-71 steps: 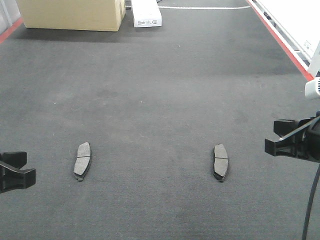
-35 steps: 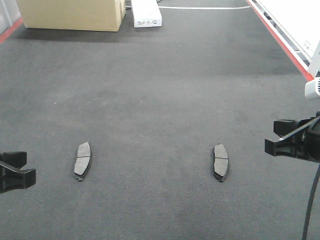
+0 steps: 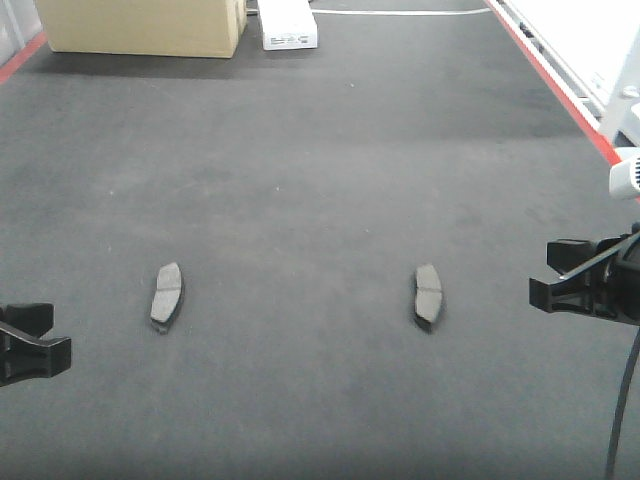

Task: Move and align brake pads A on conveyor
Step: 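Back the base away from the conveyor belt with grippers empty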

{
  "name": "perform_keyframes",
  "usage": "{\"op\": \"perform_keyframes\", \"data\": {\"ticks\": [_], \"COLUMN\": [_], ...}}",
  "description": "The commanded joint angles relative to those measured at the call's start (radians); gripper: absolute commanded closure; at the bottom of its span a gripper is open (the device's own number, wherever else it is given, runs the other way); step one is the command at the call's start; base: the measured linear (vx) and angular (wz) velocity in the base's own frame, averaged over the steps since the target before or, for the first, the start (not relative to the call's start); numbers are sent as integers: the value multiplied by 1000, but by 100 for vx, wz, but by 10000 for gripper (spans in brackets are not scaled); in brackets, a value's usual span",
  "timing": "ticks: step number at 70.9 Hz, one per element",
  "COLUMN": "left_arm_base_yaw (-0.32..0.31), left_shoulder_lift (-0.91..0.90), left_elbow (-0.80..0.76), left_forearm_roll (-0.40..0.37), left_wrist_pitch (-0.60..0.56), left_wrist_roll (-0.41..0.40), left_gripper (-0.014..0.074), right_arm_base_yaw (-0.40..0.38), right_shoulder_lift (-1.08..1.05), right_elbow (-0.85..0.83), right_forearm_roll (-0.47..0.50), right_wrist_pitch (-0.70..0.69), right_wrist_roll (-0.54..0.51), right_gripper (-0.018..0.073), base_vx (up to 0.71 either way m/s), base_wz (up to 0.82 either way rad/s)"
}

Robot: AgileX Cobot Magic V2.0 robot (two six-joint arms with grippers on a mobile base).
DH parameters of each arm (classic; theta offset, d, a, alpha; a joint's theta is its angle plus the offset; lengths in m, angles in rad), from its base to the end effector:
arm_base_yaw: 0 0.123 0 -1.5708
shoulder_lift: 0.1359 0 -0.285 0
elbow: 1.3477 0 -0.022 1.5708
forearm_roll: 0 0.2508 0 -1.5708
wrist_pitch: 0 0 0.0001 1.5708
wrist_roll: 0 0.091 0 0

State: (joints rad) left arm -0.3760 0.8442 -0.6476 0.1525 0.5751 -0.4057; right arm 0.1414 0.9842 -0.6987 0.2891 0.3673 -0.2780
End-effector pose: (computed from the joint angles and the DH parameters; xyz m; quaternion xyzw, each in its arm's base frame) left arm 0.1548 -0.0530 0.2971 0.0266 0.9013 -0.1029 0.4200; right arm 0.1998 0.0379 0.3042 -0.0897 0.8675 0.0773 0.4831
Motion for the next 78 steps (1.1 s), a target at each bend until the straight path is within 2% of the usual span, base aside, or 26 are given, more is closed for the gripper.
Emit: {"op": "perform_keyframes", "data": {"ticks": [1,78], "left_arm_base_yaw": [-6,-6], "left_shoulder_lift": [-11,-12], "left_elbow": [-28,-28], "left_forearm_roll": [7,7], "left_wrist_pitch": [-62,-62], "left_wrist_roll": [0,0], "left_gripper": [603,603], "right_arm_base_yaw": [-2,-2], "right_shoulder_lift": [-15,-15], "right_elbow": [-28,-28], "right_forearm_roll": [5,5], "right_wrist_pitch": [-60,-60], "right_wrist_roll": [-5,-5], "right_gripper": [565,565], "base_vx": [-18,-17], "base_wz": [-8,-14]}}
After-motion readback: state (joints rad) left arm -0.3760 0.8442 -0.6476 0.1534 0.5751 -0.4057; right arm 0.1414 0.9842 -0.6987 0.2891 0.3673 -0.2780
